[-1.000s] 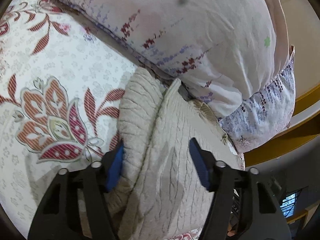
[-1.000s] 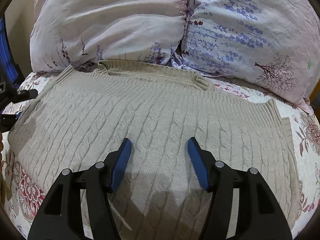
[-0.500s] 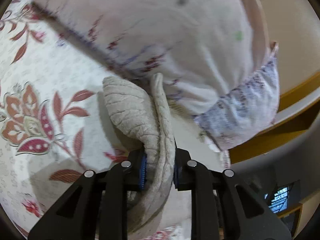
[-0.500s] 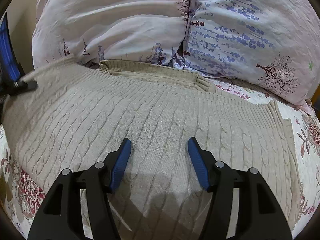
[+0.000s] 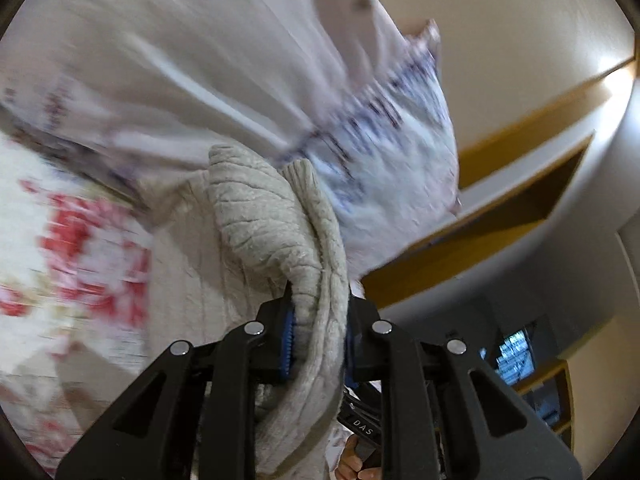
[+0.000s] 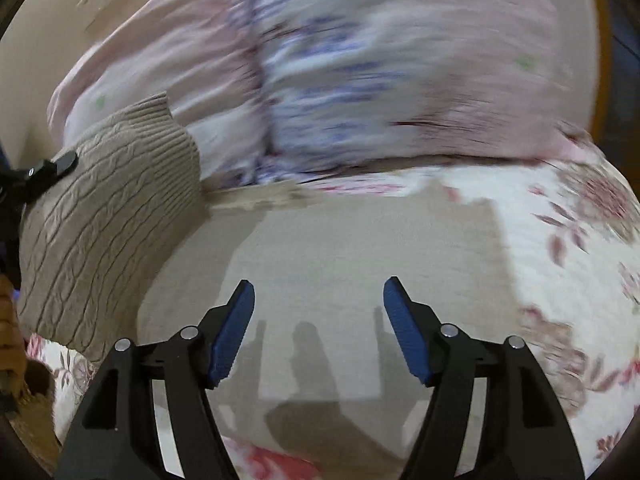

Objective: Fold small clothes

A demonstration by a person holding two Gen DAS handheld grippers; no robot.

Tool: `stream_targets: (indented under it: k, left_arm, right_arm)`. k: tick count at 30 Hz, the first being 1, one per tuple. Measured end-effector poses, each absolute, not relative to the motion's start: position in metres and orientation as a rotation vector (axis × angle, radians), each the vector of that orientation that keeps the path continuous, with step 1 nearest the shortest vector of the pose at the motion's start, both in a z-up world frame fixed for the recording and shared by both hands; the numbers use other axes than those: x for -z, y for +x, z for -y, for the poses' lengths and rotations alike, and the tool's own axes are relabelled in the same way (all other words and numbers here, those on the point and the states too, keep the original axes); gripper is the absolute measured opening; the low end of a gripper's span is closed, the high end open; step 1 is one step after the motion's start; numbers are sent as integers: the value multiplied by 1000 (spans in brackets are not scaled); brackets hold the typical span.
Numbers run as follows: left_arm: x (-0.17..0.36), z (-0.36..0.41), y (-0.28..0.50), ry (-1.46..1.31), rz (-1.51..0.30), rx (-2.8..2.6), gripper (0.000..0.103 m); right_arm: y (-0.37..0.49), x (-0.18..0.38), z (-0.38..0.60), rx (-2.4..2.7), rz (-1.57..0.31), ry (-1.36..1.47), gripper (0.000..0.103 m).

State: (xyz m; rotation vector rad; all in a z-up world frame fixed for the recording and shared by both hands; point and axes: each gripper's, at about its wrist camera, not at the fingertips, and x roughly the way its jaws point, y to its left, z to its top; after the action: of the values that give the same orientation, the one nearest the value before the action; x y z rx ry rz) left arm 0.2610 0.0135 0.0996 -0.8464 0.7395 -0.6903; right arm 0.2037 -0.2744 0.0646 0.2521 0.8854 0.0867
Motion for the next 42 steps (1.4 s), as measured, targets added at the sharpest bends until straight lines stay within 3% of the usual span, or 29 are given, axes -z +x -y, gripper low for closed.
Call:
stream_targets:
  k: [9,14,15,17,20,27,33,42]
  left_arm:
    - [-64,118,272,-722,-857,745,18]
    - [-43,166,274,-674,-993,848,26]
    - [-48,166,271,-666,-982,882,29]
    - [-65,155,263,-624,-923,887,57]
    - [-88,118,255,-544,-812,766,73]
    - [-70,49,261,-430,-846,446,75]
    - [-37,42,259,-445,-954,465,75]
    - [-19,59,269,-510,-1027,571,74]
  right_arm:
    - [174,-58,367,60,-855,417,69]
    - [166,-59,398,80,-846,495,69]
    - [165,-60,404,74,-840,516,69]
    - [164,-64,414,42,-831,580,69]
    - [171,-67,420,-84,-844,706,69]
    - [209,-52,406,-254,-1021,846,69]
    - [222,-38,389,-294,-1129,819,66]
    - [262,-10,392,-313,-1118,962,45]
